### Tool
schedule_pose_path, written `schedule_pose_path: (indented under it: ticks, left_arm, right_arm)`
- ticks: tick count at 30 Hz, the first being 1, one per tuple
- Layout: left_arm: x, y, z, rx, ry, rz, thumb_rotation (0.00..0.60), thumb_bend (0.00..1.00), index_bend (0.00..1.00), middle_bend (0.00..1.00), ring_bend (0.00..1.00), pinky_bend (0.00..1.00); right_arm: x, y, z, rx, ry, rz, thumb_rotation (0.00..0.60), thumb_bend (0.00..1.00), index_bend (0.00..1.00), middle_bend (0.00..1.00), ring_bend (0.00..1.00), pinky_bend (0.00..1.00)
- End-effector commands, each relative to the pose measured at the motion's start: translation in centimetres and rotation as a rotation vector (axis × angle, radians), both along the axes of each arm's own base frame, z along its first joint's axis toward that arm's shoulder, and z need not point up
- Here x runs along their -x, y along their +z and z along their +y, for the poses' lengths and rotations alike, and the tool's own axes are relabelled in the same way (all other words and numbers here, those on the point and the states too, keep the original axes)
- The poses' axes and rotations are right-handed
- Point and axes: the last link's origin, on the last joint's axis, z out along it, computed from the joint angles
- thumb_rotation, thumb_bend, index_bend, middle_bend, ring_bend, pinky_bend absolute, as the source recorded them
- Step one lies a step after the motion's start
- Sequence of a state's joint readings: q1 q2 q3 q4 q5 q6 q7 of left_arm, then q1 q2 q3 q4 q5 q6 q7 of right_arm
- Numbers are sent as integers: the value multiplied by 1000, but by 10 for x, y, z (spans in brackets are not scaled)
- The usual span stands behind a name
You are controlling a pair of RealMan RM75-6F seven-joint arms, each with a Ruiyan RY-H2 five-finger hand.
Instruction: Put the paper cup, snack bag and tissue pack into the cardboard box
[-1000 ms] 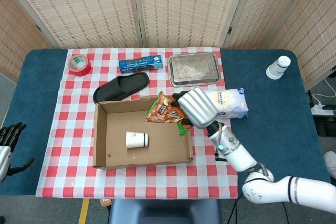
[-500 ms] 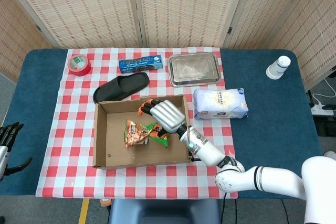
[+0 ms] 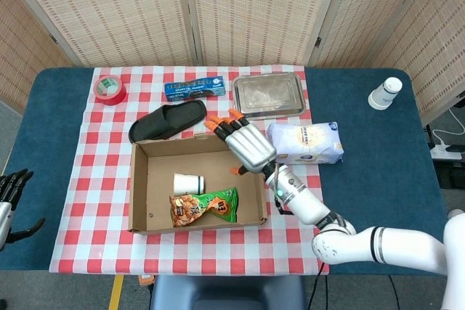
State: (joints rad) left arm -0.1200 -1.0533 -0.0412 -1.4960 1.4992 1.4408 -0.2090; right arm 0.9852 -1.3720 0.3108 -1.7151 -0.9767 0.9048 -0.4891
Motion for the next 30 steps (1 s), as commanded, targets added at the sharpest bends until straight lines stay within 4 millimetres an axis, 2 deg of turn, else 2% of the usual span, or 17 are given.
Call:
schedule_pose_path:
  ticks: [1,7,11,15,22,30]
  left_arm:
    - [-1,-1,0,3,-1,1,600,226,0,0,0,0]
    - [-2,-1,-1,3,-6,3,600,225,0,0,0,0]
    - [-2,-1,-1,3,-6,4,600,225,0,0,0,0]
    - [-2,-3,-1,13,-9,11,600,225,0,0,0,0]
    - [-2,-1,-1,8,-8,8,600,225,0,0,0,0]
    - [-1,1,-1,3,-6,1,600,226,0,0,0,0]
  right_arm:
    - [36,39,-12,106,-135,128,600,0,0,0,0,0]
    - [89,64,-21,170,-274,226,600,0,0,0,0,0]
    - [98,66,-22,174,-297,240,600,0,0,0,0,0]
    - [140,71,-25,147,-430,238,600,0,0,0,0,0]
    - [160,64,-36,119,-452,238,600,0,0,0,0,0]
    - [181,40,-42,52,-489,267,600,0,0,0,0,0]
